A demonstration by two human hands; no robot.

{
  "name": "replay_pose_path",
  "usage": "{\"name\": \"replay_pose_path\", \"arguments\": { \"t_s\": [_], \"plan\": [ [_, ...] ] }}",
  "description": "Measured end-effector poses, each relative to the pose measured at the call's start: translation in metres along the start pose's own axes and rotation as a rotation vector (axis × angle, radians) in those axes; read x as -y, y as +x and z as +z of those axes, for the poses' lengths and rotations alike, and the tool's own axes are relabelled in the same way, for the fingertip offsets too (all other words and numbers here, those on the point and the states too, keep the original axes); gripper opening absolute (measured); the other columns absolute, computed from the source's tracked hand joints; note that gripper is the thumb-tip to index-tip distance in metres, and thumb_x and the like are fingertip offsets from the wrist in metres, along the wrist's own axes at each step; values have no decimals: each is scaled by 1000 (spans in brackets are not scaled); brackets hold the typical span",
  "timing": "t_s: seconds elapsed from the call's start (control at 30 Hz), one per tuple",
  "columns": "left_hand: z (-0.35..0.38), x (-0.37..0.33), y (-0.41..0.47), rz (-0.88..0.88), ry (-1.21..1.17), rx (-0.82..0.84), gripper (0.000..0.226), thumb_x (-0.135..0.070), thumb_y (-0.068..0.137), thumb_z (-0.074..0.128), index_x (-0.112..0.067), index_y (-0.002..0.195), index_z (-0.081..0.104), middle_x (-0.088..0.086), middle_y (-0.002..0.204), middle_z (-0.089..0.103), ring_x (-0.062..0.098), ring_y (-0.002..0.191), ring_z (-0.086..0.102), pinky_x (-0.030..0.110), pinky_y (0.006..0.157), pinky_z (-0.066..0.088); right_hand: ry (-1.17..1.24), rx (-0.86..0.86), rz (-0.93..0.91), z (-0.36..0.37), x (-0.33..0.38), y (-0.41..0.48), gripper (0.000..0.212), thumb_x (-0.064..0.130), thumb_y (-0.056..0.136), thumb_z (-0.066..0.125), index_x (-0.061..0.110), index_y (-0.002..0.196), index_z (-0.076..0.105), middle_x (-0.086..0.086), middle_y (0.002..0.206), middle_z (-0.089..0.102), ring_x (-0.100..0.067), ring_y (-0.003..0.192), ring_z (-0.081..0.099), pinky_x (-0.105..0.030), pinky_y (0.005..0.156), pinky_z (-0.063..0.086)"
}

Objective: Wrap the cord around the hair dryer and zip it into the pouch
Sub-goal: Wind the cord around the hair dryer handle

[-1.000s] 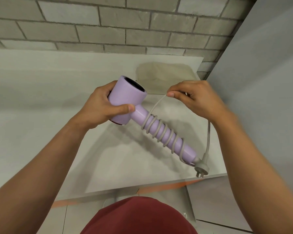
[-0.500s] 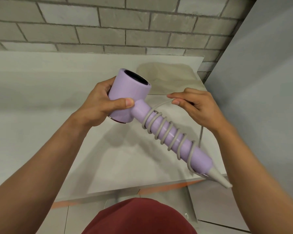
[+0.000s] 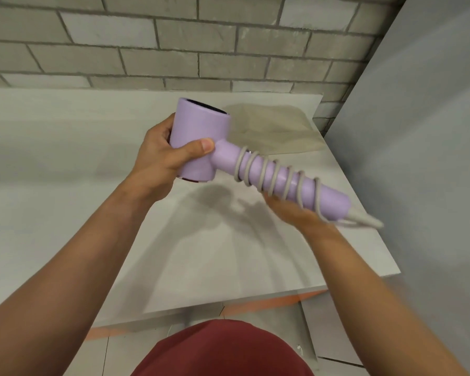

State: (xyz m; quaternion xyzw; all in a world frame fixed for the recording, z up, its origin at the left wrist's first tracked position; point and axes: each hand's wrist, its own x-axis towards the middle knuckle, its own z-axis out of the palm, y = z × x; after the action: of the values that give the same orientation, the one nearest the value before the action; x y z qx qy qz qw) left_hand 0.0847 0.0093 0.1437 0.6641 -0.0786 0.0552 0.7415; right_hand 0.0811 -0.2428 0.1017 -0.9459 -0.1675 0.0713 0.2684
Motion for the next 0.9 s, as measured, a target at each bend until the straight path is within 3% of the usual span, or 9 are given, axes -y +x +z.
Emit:
{"name": "replay_pose_path", "arguments": {
  "t_s": [0.07, 0.17, 0.3, 0.4, 0.53, 0.63, 0.7, 0.77, 0.9],
  "plan": [
    [2, 2, 3, -6, 19, -106, 48, -32, 67, 87, -14, 108, 68, -2, 95, 75, 17, 86, 72, 31, 70, 58, -31, 6, -111, 21, 13, -4, 52, 47, 112, 30, 30, 161, 36, 0, 163, 44, -29, 148, 42, -46, 119, 36],
    [1, 8, 8, -27, 62, -262, 44, -29, 72, 85, -12, 108, 69, -1, 96, 75, 13, 83, 72, 27, 66, 57, 18, 0, -180, 30, 19, -11, 47, 50, 111, 34, 48, 158, 30, 8, 149, 60, -29, 130, 60, -48, 102, 52],
    [-2, 17, 13, -57, 166, -429, 50, -39, 67, 88, -16, 107, 67, -4, 98, 73, 11, 81, 70, 28, 64, 56, 92, 99, -177, 28, 30, -23, 45, 50, 111, 38, 43, 156, 40, 11, 117, 73, -7, 113, 64, -30, 103, 50],
    [-3, 21, 14, -61, 269, -485, 53, -45, 66, 87, -19, 106, 65, -9, 96, 71, 8, 80, 68, 33, 65, 59, 177, 156, -155, 16, 38, -31, 44, 46, 110, 44, 38, 154, 47, 16, 84, 67, 7, 84, 60, -9, 82, 43],
    [-4, 25, 12, -12, 435, -465, 54, -47, 67, 87, -25, 110, 63, -13, 99, 69, 11, 89, 67, 40, 72, 62, 173, 218, -147, 0, 48, -42, 40, 41, 110, 46, 33, 149, 55, 32, 69, 59, 7, 73, 58, -9, 70, 39],
    [-2, 28, 9, 40, 544, -416, 61, -44, 69, 88, -26, 122, 62, -16, 106, 67, 9, 94, 64, 28, 77, 56, 95, 255, -150, -20, 53, -46, 37, 37, 111, 46, 28, 144, 60, 43, 69, 56, 13, 74, 58, -8, 70, 40],
    [0, 30, 7, 64, 630, -384, 65, -42, 70, 88, -25, 126, 59, -17, 107, 64, 10, 95, 61, 24, 76, 50, -6, 225, -211, -32, 55, -48, 34, 38, 111, 46, 27, 137, 64, 28, 71, 64, 1, 73, 61, -16, 71, 47],
    [2, 32, 5, 52, 700, -340, 62, -41, 71, 88, -25, 123, 58, -16, 103, 61, 14, 94, 60, 29, 74, 48, -140, 119, -279, -42, 56, -46, 33, 42, 110, 43, 25, 124, 67, 12, 77, 64, -13, 71, 57, -40, 74, 53],
    [1, 31, 1, -24, 709, -177, 58, -40, 70, 89, -34, 118, 58, -21, 95, 63, 6, 89, 63, 29, 66, 54, -306, -147, -300, -69, 51, -32, 40, 53, 103, 34, 31, 114, 65, 12, 87, 69, -25, 82, 64, -41, 67, 53]
  ]
}}
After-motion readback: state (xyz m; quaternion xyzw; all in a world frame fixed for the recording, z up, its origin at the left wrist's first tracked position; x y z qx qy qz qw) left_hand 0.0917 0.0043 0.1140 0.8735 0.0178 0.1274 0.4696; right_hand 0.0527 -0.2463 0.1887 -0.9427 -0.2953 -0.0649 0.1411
